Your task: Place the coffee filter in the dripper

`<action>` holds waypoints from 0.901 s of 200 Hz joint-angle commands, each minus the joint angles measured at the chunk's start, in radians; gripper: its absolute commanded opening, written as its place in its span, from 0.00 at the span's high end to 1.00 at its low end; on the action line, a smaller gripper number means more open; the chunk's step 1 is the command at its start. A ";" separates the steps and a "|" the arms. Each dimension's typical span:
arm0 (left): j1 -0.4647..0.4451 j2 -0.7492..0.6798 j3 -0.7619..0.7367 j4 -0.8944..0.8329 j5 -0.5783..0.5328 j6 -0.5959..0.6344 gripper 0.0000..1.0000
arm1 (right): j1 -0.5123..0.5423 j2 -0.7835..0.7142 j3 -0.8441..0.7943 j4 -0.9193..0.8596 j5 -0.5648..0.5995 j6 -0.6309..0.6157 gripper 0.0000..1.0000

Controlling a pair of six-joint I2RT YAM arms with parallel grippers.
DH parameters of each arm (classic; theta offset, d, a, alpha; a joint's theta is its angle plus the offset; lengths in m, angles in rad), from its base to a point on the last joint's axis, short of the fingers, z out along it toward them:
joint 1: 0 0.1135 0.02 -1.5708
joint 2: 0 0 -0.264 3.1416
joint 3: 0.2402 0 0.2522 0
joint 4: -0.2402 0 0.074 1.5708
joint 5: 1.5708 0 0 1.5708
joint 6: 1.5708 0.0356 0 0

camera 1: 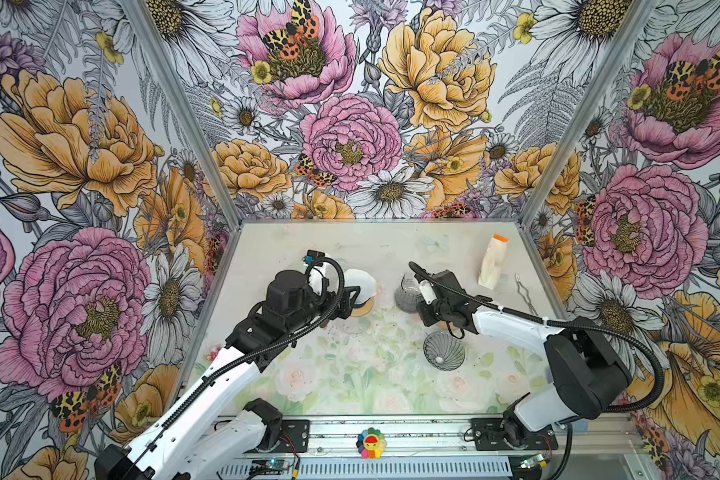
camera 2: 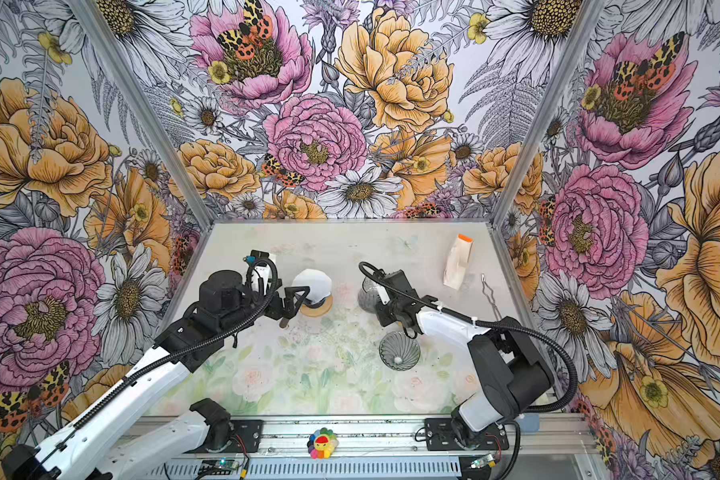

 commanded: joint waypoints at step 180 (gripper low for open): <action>-0.054 0.109 0.212 -0.027 0.003 0.087 0.01 | -0.215 -0.396 -0.059 -0.037 -0.221 0.270 0.35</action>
